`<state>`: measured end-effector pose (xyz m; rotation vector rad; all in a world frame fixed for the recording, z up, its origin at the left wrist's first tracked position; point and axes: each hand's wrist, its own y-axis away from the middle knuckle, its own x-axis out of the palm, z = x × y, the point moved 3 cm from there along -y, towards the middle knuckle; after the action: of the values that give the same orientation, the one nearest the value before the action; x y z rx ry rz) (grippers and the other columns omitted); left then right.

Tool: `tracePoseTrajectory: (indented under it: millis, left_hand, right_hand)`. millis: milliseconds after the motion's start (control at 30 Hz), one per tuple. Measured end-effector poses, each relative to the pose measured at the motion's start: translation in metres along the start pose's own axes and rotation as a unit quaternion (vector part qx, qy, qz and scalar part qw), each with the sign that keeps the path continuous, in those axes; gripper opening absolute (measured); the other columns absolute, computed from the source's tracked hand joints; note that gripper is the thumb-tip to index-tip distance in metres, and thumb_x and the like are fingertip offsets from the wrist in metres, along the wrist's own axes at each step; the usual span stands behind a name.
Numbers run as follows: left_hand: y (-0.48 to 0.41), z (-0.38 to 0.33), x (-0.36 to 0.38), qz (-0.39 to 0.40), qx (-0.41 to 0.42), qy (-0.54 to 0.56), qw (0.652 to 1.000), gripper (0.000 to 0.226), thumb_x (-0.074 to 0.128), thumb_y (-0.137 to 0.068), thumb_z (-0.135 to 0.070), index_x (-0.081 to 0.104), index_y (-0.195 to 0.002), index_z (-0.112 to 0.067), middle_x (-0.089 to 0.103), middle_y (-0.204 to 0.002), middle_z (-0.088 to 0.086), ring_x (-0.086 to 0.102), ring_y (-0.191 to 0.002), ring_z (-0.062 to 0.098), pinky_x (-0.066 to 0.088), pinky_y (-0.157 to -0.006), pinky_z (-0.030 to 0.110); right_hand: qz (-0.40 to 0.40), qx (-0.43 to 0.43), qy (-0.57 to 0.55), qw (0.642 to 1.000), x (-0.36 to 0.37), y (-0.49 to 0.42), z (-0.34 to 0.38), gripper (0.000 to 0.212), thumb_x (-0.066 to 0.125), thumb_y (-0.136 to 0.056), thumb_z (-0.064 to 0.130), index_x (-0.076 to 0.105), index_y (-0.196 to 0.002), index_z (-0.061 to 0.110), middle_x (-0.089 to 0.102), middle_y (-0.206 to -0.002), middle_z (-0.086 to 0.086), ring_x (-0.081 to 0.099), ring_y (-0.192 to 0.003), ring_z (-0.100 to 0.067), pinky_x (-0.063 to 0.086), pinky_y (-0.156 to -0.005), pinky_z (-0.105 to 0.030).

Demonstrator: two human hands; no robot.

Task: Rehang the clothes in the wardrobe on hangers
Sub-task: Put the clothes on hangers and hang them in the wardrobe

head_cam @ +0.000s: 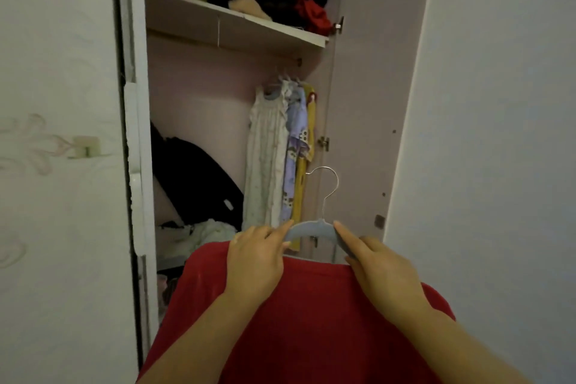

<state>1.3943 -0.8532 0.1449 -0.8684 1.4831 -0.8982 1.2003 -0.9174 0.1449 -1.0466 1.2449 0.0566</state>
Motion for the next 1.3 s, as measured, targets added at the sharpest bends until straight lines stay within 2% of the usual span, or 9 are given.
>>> tracePoseTrajectory:
  millis: [133,233,467,700,833,1067,1133,1233,1300]
  left_hand:
    - [-0.025,0.041,0.048,-0.01,-0.011,-0.025,1.0,0.043,0.085,-0.063,-0.011,0.072,-0.104,-0.015,0.061,-0.064,-0.001,0.056,-0.054,0.021,0.044,-0.046,0.034]
    - [-0.044,0.074,0.09,-0.016,-0.022,-0.036,0.999,0.042,0.085,-0.062,-0.01,0.072,-0.102,-0.015,0.062,-0.064,-0.001,0.057,-0.055,0.02,0.044,-0.048,0.034]
    - [-0.11,0.144,0.178,-0.021,-0.051,-0.038,0.998,0.046,0.085,-0.06,-0.007,0.072,-0.103,-0.016,0.063,-0.064,-0.001,0.058,-0.056,0.02,0.047,-0.051,0.035]
    - [-0.18,0.199,0.257,-0.013,-0.053,-0.046,0.997,0.039,0.082,-0.066,-0.01,0.072,-0.104,-0.015,0.064,-0.064,0.002,0.06,-0.058,0.026,0.049,-0.053,0.037]
    - [-0.22,0.229,0.3,-0.017,-0.071,-0.09,0.993,0.035,0.075,-0.076,-0.015,0.07,-0.11,-0.017,0.065,-0.07,0.005,0.06,-0.064,0.029,0.047,-0.058,0.037]
    - [-0.298,0.27,0.354,-0.03,-0.079,-0.141,0.986,0.036,0.079,-0.072,-0.013,0.071,-0.106,-0.014,0.064,-0.065,0.005,0.061,-0.06,0.03,0.048,-0.055,0.039]
    - [-0.32,0.284,0.366,-0.041,-0.08,-0.148,0.985,0.036,0.079,-0.071,-0.011,0.071,-0.106,-0.012,0.064,-0.065,0.006,0.061,-0.06,0.03,0.049,-0.054,0.039]
    - [-0.348,0.305,0.384,-0.048,-0.087,-0.154,0.983,0.034,0.073,-0.078,-0.014,0.068,-0.112,-0.013,0.066,-0.069,0.007,0.061,-0.064,0.03,0.046,-0.056,0.036]
    - [-0.365,0.32,0.397,-0.056,-0.085,-0.161,0.982,0.033,0.074,-0.077,-0.014,0.069,-0.11,-0.014,0.066,-0.07,0.006,0.061,-0.064,0.028,0.044,-0.055,0.035]
  right_hand:
    - [-0.007,-0.029,-0.019,0.999,0.049,-0.06,-0.017,0.069,0.03,-0.1,0.035,-0.032,-0.123,0.056,0.051,-0.11,0.009,0.054,-0.083,-0.008,0.05,-0.063,-0.023]
    - [-0.014,-0.039,-0.031,0.999,0.085,-0.105,-0.029,0.062,0.029,-0.1,0.037,-0.024,-0.126,0.055,0.052,-0.111,0.009,0.054,-0.084,-0.009,0.05,-0.063,-0.024]
    - [-0.031,-0.061,0.004,0.998,0.152,-0.22,-0.055,0.071,0.036,-0.099,0.031,-0.026,-0.128,0.052,0.051,-0.104,0.01,0.038,-0.07,-0.004,0.031,-0.052,-0.017]
    - [-0.038,-0.081,-0.022,0.996,0.206,-0.327,-0.091,0.067,0.039,-0.099,0.025,-0.01,-0.141,0.043,0.05,-0.114,0.005,0.043,-0.073,-0.008,0.034,-0.054,-0.022]
    - [-0.056,-0.107,-0.045,0.992,0.24,-0.392,-0.113,0.058,0.036,-0.099,0.029,0.007,-0.149,0.036,0.05,-0.119,0.002,0.054,-0.089,-0.017,0.047,-0.059,-0.03]
    - [-0.099,-0.139,-0.044,0.984,0.277,-0.502,-0.149,0.053,0.03,-0.1,0.039,0.008,-0.148,0.039,0.051,-0.118,0.007,0.053,-0.099,-0.013,0.05,-0.069,-0.03]
    - [-0.124,-0.149,-0.056,0.979,0.277,-0.53,-0.15,0.053,0.04,-0.099,0.034,0.02,-0.147,0.034,0.057,-0.11,0.003,0.057,-0.091,-0.015,0.05,-0.065,-0.03]
    - [-0.188,-0.188,-0.095,0.959,0.279,-0.563,-0.149,0.055,0.076,-0.076,0.008,0.057,-0.128,0.011,0.062,-0.076,-0.005,0.06,-0.06,-0.02,0.044,-0.041,-0.029]
    - [-0.224,-0.189,-0.09,0.952,0.285,-0.587,-0.153,0.055,0.081,-0.067,0.004,0.064,-0.12,0.006,0.061,-0.07,-0.004,0.058,-0.055,-0.018,0.04,-0.036,-0.024]
